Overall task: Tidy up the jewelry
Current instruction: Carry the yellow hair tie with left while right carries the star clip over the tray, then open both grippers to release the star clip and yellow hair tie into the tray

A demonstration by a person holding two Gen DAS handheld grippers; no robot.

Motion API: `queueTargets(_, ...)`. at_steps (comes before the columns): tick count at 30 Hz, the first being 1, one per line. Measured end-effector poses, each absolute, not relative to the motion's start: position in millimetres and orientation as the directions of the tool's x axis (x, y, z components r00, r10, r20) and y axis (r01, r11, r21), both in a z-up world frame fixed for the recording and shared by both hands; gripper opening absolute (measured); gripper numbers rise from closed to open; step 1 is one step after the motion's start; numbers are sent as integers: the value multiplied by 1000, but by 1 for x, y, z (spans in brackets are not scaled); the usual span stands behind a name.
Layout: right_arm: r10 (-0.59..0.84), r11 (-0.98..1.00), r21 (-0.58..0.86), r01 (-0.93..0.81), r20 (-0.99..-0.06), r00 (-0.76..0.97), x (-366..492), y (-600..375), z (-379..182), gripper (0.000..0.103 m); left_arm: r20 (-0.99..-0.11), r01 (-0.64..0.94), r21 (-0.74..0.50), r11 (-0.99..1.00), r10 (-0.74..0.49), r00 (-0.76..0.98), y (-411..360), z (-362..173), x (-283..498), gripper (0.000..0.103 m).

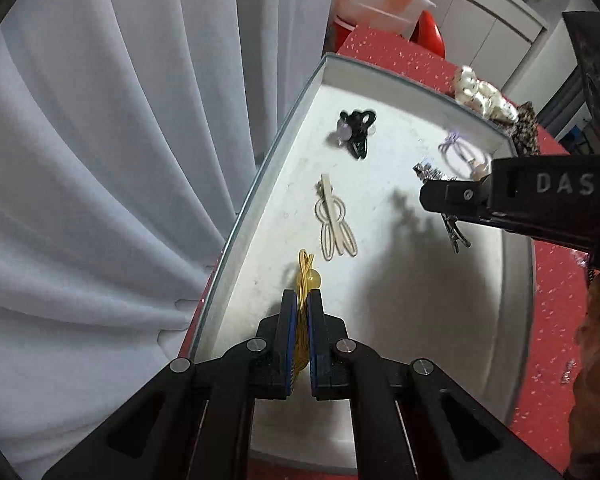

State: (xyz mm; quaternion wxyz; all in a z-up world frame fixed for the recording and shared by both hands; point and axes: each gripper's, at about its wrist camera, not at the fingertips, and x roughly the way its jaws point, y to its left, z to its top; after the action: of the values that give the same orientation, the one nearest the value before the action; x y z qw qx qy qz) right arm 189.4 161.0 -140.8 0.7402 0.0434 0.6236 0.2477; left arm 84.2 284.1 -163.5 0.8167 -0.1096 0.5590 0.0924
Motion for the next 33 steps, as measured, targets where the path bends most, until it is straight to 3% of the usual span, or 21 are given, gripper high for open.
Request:
queueTargets(17, 381, 880, 316, -355, -915, 130, 182, 166, -155, 24, -933, -239, 11, 971, 95, 346, 266, -169, 87, 7)
queueTargets(28, 423, 875, 375, -306, -900, 106, 182, 144, -147, 45, -941, -237, 27, 971, 105, 323, 264, -169, 91, 8)
queueTargets(30, 430, 874, 383, -298, -896, 110, 182, 136, -143, 47, -940, -244, 36, 969, 116, 322, 265, -168, 90, 43)
queueTargets(31, 433, 874, 386, -297, -894, 112, 182, 133, -141, 48, -935, -256, 36, 966, 123, 333, 265, -165, 89, 83)
queueTargets(33, 441, 872, 393, -293, -890, 116, 180, 123, -137, 50, -920, -261, 27, 965, 127, 371, 263, -159, 84, 88)
